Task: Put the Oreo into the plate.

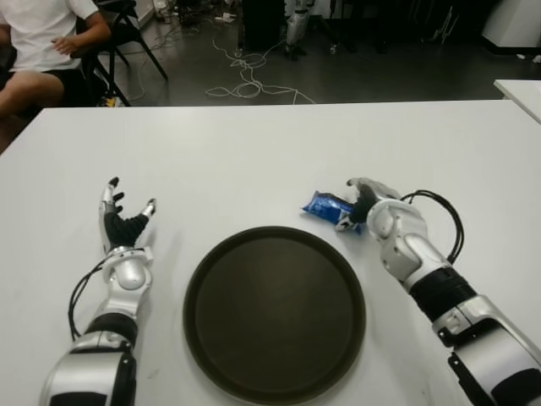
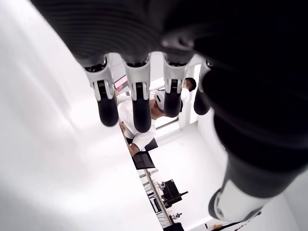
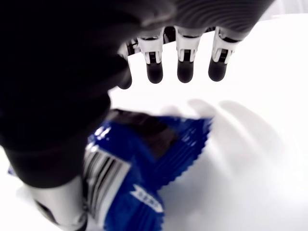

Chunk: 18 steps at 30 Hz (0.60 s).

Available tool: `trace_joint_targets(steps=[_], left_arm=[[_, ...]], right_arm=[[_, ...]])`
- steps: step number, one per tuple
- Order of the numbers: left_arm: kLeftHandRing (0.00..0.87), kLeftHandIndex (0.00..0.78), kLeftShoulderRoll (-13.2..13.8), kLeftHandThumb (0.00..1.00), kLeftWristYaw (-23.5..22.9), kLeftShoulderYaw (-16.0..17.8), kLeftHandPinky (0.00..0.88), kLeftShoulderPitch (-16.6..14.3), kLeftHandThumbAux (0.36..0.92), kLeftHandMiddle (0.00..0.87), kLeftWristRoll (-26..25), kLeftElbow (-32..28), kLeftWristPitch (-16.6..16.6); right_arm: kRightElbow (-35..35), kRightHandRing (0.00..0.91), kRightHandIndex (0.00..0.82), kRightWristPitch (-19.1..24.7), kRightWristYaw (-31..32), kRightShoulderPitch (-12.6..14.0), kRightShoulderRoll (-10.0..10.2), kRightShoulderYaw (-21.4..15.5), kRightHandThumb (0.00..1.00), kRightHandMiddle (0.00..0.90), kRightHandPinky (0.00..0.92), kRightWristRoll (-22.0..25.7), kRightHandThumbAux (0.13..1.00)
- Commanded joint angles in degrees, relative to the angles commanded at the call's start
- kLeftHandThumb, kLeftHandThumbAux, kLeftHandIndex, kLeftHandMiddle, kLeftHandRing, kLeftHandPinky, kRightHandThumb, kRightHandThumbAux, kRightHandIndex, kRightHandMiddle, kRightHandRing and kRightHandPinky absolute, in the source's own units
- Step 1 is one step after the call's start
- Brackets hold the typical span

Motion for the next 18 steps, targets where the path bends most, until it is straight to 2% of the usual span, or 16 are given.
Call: trace_joint_targets(steps=[4,18], left_arm=[[0.150,0.116,0.0,0.248,-0.2,0.1,0.210,0.0,0.777,0.122,-0.1,0.1,-0.3],[0.143,0.109,0.0,0.223,-0.1,0.0,0.179,0.0,0.779,0.123,0.0,0.1,-0.1]], right_arm=[[0.6,0.029,0.030,-0.8,0.0,-0.2,-0.2,-0.1,0.000,0.050,0.004,0.4,0.792],[2.5,0.031,0.038,-3.8,-1.0,-0.4,0.0,-0.2,0.000,0.051,0.000,0.5,0.804]])
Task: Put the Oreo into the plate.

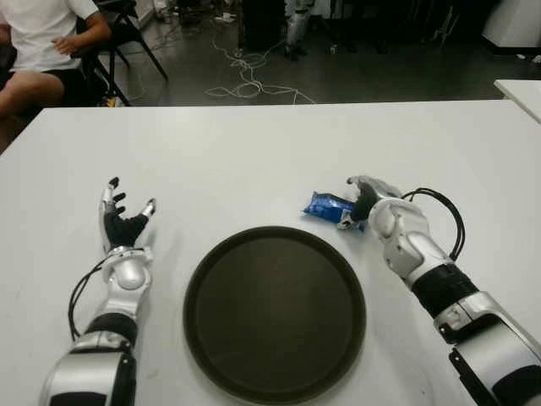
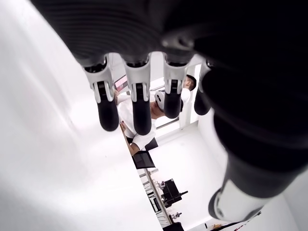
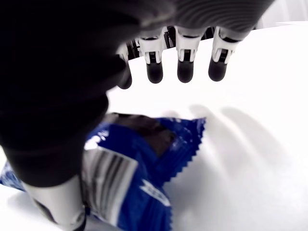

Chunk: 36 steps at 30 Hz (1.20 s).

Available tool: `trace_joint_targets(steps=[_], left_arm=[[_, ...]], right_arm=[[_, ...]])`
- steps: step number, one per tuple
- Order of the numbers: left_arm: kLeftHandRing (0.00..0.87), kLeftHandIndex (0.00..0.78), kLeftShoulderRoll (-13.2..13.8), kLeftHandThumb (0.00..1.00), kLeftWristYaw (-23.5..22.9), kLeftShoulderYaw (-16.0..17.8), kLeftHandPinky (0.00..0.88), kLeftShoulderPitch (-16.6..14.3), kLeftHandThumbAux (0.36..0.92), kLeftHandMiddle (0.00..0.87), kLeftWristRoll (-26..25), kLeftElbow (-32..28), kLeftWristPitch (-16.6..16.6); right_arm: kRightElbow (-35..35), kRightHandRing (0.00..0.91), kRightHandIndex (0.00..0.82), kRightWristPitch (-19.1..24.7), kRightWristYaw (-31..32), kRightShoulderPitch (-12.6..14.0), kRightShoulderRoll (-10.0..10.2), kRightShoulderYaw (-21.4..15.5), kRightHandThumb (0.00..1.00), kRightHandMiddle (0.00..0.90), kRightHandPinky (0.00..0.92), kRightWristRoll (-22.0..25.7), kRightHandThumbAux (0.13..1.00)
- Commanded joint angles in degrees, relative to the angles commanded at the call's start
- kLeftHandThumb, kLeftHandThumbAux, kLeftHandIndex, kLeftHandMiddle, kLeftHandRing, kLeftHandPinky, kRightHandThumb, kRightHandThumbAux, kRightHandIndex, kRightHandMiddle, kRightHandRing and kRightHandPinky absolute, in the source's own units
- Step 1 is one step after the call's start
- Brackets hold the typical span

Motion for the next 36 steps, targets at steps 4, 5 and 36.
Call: trace_joint_targets(steps=[4,5,36], left_arm=[[0.143,0.116,-0.1,0.234,0.0,0.0,0.189,0.0,0.786,0.121,0.0,0.0,0.0],[0.141,0.118,-0.2,0.236,0.0,0.0,0.189,0.0,0.788,0.117,-0.1,0.0,0.0],[0.135,0.110,-0.2,0.219,2.0,-0.7,0.182,0.1,0.789,0.116,1.2,0.0,-0.3]], right_arm=[[0.2,0.026,0.038,-0.3,0.8,-0.1,0.2,0.2,0.000,0.049,0.000,0.2,0.807],[0.3,0.025,0.038,-0.4,0.9,-0.1,0.2,0.2,0.000,0.050,0.000,0.2,0.808],[2.3,0.043,0.062,-6.1,14.6,-3.3,-1.5,0.4,0.000,0.094,0.000,4.7,0.789]])
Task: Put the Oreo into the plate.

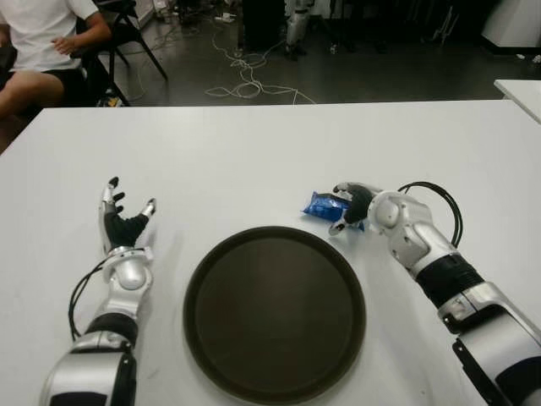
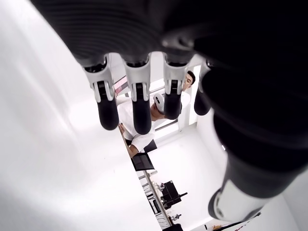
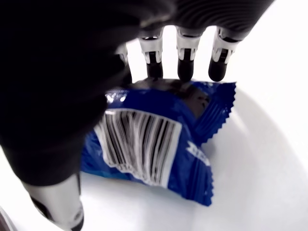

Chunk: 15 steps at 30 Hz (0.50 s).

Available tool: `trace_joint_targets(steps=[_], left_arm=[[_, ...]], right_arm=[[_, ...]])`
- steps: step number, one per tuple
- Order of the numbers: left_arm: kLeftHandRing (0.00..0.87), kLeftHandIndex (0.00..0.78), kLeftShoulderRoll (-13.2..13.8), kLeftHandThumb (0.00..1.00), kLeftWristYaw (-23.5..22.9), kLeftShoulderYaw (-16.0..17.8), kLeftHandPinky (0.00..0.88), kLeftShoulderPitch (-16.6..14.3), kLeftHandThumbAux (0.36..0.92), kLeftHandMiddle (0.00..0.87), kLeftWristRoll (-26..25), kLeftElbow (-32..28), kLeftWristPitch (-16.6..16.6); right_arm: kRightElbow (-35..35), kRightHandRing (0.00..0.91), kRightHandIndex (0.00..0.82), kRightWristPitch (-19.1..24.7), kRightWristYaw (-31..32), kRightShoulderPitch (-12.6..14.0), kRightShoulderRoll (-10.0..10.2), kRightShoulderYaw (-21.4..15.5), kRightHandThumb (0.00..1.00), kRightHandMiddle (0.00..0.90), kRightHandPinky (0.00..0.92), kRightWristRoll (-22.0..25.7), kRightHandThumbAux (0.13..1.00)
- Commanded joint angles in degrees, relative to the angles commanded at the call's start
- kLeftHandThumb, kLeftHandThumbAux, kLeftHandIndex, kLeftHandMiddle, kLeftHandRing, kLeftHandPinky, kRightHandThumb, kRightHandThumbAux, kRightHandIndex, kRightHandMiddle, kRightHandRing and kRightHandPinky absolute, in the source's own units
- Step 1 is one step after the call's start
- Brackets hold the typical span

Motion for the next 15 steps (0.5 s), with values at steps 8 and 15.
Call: trace_joint_targets(steps=[8,15], left_arm=[[0.142,0.110,0.1,0.208,0.0,-0.1,0.198,-0.1,0.791,0.115,0.0,0.1,0.2],[0.145,0.110,0.2,0.225,0.1,-0.2,0.198,-0.1,0.793,0.114,0.1,0.2,0.3]], right_arm=[[3.4,0.049,0.060,-3.7,1.0,-1.7,-0.5,1.0,0.000,0.090,0.000,-0.1,0.794],[6.2,0.043,0.056,-4.0,0.5,-3.2,0.1,1.7,0.000,0.086,0.000,-1.0,0.787]])
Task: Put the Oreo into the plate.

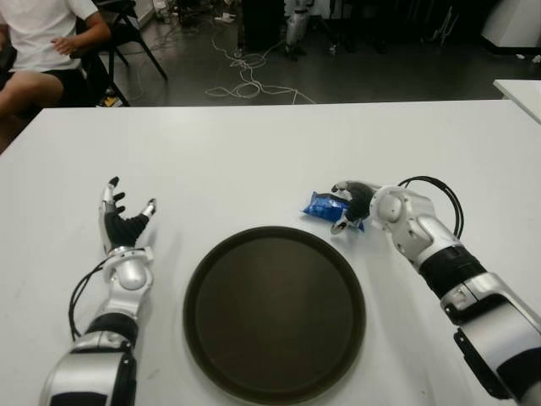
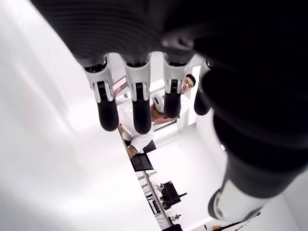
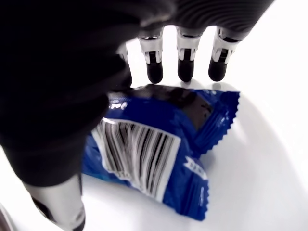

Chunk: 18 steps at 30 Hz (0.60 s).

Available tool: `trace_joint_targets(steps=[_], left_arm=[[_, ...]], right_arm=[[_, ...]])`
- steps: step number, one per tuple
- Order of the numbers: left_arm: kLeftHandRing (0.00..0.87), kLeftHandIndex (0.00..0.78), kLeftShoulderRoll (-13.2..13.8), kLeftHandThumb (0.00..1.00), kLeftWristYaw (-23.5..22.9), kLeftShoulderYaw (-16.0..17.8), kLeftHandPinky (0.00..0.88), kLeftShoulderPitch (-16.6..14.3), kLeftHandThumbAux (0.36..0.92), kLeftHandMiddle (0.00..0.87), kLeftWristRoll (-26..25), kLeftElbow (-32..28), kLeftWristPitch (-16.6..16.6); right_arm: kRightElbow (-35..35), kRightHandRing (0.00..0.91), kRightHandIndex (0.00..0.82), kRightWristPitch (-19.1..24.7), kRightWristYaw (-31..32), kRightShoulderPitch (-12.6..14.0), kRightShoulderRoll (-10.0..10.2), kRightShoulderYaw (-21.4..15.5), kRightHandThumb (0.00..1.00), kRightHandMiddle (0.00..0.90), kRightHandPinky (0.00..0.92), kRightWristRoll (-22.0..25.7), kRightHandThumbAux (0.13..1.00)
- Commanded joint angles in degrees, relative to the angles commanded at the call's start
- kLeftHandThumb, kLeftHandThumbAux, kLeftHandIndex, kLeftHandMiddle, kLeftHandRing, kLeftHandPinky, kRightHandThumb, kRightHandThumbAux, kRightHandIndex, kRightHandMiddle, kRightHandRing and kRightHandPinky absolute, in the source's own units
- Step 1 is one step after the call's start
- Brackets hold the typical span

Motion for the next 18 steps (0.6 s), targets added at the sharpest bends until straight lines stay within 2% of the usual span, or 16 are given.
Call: trace_joint_targets(steps=[18], left_arm=[[0.134,0.110,-0.2,0.235,-0.3,0.3,0.173,0.0,0.779,0.118,-0.7,-0.1,0.4]], right_arm=[[6.3,0.046,0.064,-0.5,-2.2,-2.4,1.6,0.0,0.000,0.097,0.000,0.5,0.776]])
